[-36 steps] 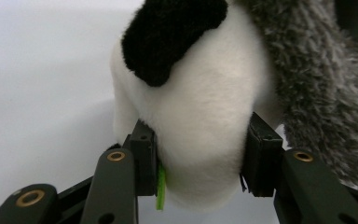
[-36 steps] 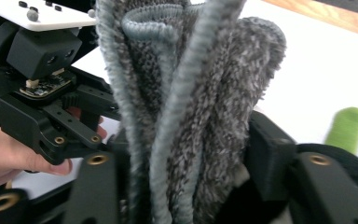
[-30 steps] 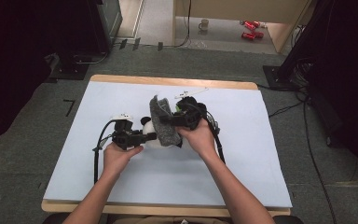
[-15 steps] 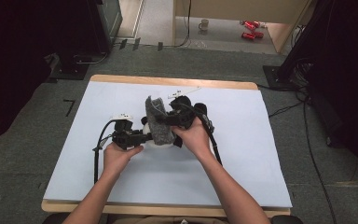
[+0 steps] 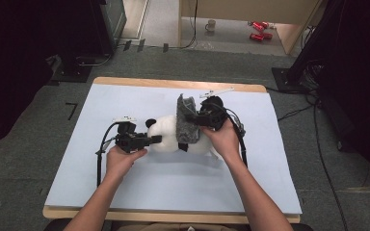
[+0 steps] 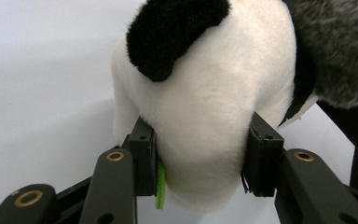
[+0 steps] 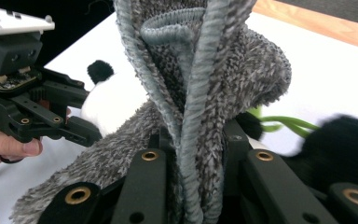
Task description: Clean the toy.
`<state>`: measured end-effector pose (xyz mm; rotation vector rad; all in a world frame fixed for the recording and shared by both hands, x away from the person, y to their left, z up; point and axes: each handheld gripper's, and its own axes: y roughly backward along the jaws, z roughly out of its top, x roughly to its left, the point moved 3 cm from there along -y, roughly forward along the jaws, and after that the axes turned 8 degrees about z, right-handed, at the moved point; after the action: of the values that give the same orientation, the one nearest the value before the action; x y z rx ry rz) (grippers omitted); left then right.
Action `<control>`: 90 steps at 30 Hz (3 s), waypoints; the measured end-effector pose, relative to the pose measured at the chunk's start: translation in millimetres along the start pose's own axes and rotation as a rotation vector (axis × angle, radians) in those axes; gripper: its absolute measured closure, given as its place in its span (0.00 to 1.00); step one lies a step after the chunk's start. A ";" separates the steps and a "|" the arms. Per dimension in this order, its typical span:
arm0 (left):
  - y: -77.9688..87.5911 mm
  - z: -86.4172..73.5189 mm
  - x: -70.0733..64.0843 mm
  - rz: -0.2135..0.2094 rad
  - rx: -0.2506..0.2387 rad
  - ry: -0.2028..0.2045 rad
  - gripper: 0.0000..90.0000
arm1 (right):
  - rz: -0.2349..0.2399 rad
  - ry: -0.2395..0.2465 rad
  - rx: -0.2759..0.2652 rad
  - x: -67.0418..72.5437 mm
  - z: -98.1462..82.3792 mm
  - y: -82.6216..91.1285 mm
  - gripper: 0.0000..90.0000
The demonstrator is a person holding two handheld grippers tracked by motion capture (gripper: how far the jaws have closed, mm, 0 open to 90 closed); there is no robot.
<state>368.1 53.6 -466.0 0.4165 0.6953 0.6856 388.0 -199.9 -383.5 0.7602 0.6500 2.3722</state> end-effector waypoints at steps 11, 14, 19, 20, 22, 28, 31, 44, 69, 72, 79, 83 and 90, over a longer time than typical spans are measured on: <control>-0.5 2.8 3.8 -0.014 0.012 -0.003 0.61 | -0.007 -0.071 -0.073 -23.3 -11.0 32.8 0.86; -0.6 3.1 4.2 -0.014 0.011 -0.010 0.60 | -0.009 -0.090 -0.089 -28.4 -15.6 40.5 0.86; -0.1 2.7 4.0 -0.013 0.012 -0.031 0.59 | -0.013 -0.112 -0.115 -36.7 -25.8 51.8 0.86; -0.1 2.7 3.8 -0.013 0.011 -0.035 0.59 | -0.014 -0.119 -0.122 -38.6 -28.6 53.9 0.86; 0.0 2.3 3.1 -0.008 0.005 -0.052 0.58 | -0.010 -0.125 -0.137 -40.5 -33.3 55.8 0.86; 0.2 2.6 2.3 -0.005 0.006 -0.061 0.58 | -0.034 -0.120 -0.140 -43.4 -43.5 62.9 0.86; 0.0 2.9 2.6 -0.006 0.006 -0.061 0.57 | -0.034 -0.137 -0.146 -45.9 -48.6 65.8 0.86; -0.7 5.8 5.8 -0.006 0.012 -0.037 0.56 | -0.084 -0.147 -0.160 -49.4 -51.1 83.5 0.86; 9.1 -0.9 4.7 -0.001 -0.062 -0.169 0.31 | -0.018 -0.088 -0.124 -31.0 -50.0 56.7 0.86; 10.3 -2.9 4.9 0.008 -0.076 -0.186 0.31 | -0.015 -0.092 -0.133 -35.5 -48.1 54.8 0.86; 8.9 -5.8 7.3 0.020 -0.086 -0.197 0.31 | -0.010 -0.096 -0.146 -42.6 -44.5 52.3 0.86; 4.8 -6.8 9.0 0.030 -0.092 -0.212 0.30 | -0.015 -0.096 -0.155 -46.5 -41.2 50.4 0.85; -9.9 -7.7 12.1 0.047 -0.123 -0.252 0.26 | -0.023 -0.102 -0.172 -52.3 -38.2 46.5 0.85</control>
<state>373.8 55.9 -482.2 0.3981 0.4042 0.7019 382.7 -277.0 -402.8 0.7870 0.4044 2.3162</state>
